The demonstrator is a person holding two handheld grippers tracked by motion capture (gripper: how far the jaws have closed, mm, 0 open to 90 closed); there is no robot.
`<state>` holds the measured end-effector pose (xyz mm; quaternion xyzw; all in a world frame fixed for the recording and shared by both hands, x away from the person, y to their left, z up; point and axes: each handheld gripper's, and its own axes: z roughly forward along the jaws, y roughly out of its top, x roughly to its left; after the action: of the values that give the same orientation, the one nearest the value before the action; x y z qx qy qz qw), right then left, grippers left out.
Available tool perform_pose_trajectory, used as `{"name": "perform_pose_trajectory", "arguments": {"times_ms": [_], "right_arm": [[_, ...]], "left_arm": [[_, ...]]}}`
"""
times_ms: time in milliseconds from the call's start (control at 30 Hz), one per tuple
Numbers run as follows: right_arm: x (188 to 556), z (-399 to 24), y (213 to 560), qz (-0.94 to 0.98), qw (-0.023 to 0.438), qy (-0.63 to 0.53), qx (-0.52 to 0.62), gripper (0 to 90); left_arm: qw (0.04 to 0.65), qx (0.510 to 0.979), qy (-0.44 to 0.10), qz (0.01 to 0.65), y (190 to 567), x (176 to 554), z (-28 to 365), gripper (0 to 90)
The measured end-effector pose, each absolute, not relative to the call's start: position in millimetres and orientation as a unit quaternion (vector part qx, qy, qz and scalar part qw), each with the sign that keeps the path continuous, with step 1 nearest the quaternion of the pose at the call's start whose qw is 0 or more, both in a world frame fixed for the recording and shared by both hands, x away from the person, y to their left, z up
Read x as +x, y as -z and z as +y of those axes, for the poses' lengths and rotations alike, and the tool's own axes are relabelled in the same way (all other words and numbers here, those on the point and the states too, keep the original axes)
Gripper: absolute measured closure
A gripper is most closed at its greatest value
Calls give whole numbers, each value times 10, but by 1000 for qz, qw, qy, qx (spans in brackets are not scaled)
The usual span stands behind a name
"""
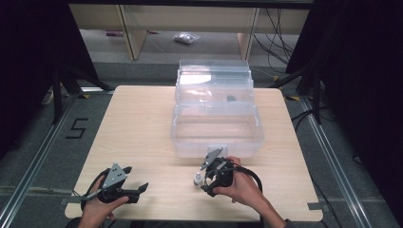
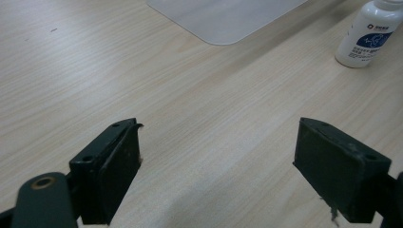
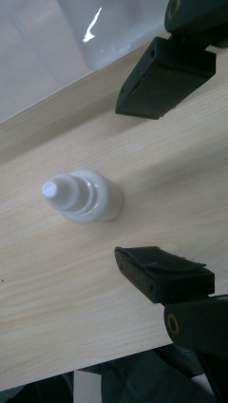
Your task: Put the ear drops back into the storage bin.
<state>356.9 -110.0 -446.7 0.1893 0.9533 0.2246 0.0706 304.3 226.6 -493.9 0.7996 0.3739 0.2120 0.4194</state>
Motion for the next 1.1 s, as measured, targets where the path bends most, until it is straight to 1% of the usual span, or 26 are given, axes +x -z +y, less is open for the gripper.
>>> {"name": "perform_pose_trajectory", "arguments": {"times_ms": [367, 700, 1100], "right_arm": [[3621, -954, 4500, 958, 58, -215, 179, 297], [3666, -881, 4556, 961, 58, -206, 173, 316], [3748, -769, 4655, 967, 52, -190, 161, 398]], "left_arm": [[422, 798, -211, 374, 4941, 3042, 2263, 151], [425, 797, -211, 374, 4941, 3041, 2259, 151], [425, 797, -211, 374, 4941, 3041, 2257, 151]]}}
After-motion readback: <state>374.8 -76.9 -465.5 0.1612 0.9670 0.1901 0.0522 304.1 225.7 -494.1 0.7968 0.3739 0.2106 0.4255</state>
